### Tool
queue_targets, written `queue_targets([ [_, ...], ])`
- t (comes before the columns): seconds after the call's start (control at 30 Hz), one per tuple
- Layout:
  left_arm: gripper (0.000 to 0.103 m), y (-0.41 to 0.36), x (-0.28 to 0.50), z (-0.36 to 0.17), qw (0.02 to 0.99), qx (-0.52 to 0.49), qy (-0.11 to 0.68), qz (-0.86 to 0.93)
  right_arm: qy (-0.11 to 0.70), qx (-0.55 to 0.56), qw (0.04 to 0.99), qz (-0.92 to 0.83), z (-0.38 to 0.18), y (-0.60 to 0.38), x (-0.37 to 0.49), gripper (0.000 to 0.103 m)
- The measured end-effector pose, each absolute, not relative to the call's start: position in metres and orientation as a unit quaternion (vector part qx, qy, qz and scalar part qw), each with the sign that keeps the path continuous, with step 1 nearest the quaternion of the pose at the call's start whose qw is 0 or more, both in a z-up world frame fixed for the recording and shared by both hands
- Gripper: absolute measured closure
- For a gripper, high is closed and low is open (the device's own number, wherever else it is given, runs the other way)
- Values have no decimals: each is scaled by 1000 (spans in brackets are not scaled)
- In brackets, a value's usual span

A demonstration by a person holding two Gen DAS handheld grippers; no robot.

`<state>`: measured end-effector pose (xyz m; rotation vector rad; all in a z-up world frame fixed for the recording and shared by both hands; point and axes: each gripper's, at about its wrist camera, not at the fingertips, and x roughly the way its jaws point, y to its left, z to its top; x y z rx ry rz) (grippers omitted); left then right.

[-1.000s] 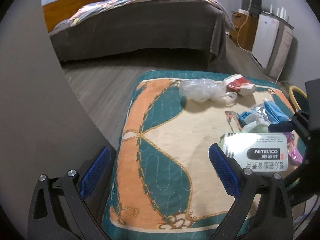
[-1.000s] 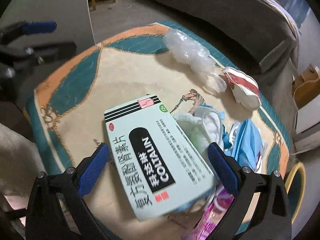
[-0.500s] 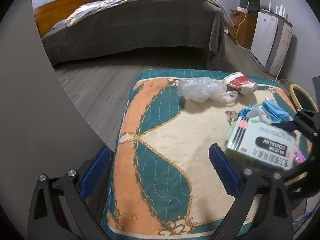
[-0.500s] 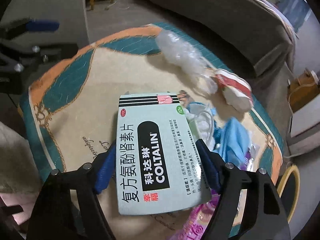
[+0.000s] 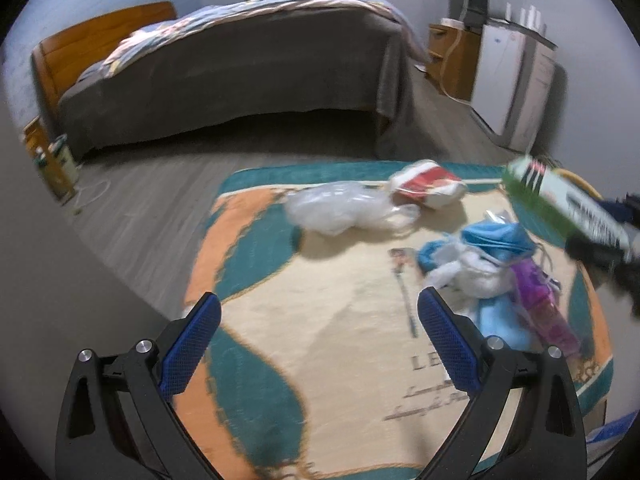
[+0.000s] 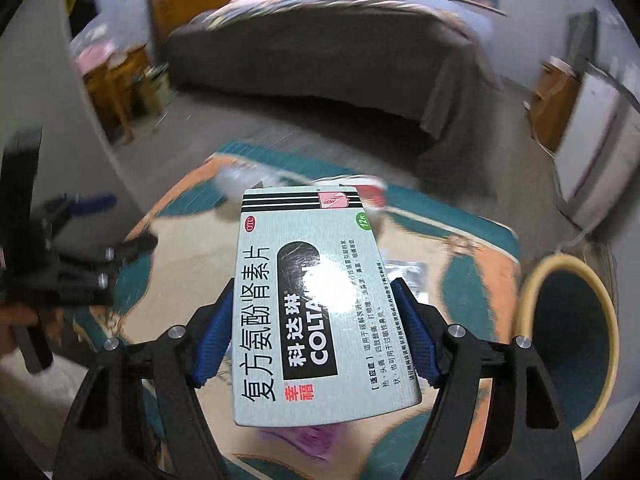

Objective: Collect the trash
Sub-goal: 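Lift the box with right tool while left tool grasps the blue mask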

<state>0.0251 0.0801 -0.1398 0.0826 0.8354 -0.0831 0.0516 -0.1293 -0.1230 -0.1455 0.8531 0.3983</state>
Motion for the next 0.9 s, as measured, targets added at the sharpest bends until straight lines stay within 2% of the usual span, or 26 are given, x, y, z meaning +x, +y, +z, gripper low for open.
queue_targets([
  [0.33, 5, 18, 35, -153, 903, 65, 412, -106, 411, -8, 903, 123, -129, -200, 57, 30],
  [0.7, 8, -50, 67, -151, 892, 63, 413, -172, 421, -2, 902, 98, -146, -229, 59, 30],
  [0.77, 12, -59, 72, -157, 888, 77, 420, -172, 423, -2, 901, 96, -148, -231, 60, 30],
  [0.9, 35, -68, 82, -174, 871, 94, 450, -173, 426, -4, 899, 101, -153, -232, 62, 30],
])
